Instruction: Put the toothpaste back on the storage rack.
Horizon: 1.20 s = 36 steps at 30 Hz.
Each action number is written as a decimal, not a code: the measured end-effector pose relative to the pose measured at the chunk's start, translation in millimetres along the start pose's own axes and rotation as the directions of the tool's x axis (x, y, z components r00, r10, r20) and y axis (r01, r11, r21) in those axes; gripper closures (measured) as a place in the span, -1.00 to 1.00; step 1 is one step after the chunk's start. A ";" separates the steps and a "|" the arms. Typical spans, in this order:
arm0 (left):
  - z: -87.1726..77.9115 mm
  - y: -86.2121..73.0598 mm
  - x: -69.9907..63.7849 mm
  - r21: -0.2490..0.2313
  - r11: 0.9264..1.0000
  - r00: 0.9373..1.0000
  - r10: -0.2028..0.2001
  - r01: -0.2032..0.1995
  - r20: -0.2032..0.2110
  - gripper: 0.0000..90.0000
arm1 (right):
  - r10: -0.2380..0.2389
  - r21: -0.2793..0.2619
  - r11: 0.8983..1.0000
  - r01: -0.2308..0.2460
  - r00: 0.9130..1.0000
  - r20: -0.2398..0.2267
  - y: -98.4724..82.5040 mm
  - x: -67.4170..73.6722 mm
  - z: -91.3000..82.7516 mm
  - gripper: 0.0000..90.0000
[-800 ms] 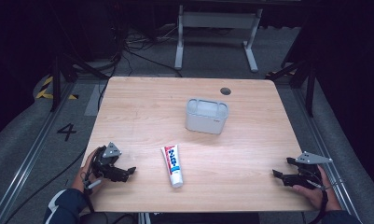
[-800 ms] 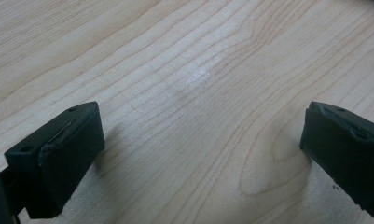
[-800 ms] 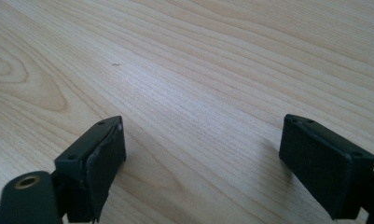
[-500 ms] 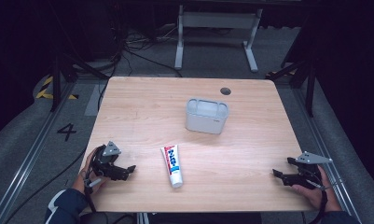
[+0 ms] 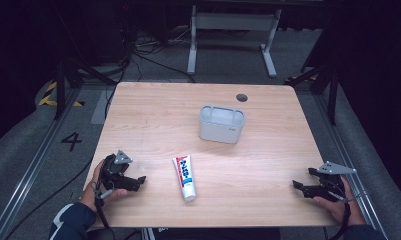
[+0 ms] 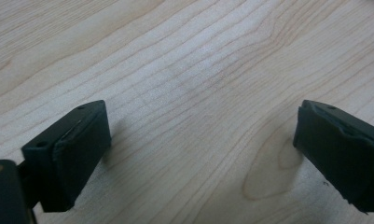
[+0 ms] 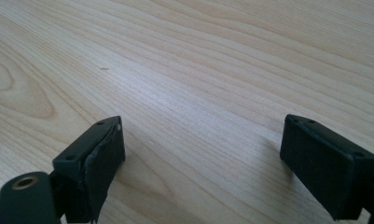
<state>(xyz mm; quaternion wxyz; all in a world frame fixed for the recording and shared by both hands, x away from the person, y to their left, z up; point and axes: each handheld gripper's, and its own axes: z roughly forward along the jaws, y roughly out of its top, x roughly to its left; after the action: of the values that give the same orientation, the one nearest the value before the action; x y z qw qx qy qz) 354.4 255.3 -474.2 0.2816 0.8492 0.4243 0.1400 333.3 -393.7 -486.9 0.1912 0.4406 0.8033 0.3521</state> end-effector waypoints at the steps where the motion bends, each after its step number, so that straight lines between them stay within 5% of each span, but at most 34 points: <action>1: -1.7 -0.9 -2.0 -0.004 1.000 1.000 -0.007 0.007 0.009 -0.78 | 0.000 -0.002 1.000 0.000 1.000 -0.001 1.1 -0.3 1.0 -0.69; 5: -4.7 -0.4 -2.2 0.004 1.000 1.000 0.006 -0.006 -0.001 -0.63 | 0.003 0.000 1.000 -0.003 1.000 0.007 3.5 -1.7 3.5 -0.70; 9: -6.7 0.8 -3.7 0.029 0.999 0.999 -0.043 0.043 -0.004 -0.62 | 0.027 0.002 1.000 -0.027 0.999 0.026 8.4 -3.0 8.8 -0.73; 16: -12.2 10.5 -15.3 0.047 0.993 0.992 -0.115 0.112 0.058 -0.61 | 0.030 0.001 1.000 -0.030 0.999 0.029 17.2 -4.9 18.5 -0.73; 19: -10.8 17.4 -20.6 0.101 0.985 0.989 -0.145 0.141 0.030 -0.60 | 0.022 0.004 1.000 -0.022 0.999 0.028 18.0 -5.6 19.4 -0.73; 30: -3.8 52.2 -52.1 0.118 0.985 0.986 -0.137 0.126 0.092 -0.57 | 0.027 0.001 1.000 -0.027 0.999 0.027 20.2 -5.7 22.0 -0.74; 36: 7.0 68.0 -70.1 0.134 0.985 0.990 -0.120 0.110 0.068 -0.53 | 0.029 0.002 1.000 -0.029 0.999 0.027 20.4 -5.6 22.2 -0.74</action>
<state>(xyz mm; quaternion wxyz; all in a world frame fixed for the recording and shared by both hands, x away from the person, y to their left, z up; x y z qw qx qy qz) 359.2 164.0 -439.1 0.2492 0.8444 0.4699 0.0633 361.7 -382.2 -487.0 0.1965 0.4574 0.7945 0.3478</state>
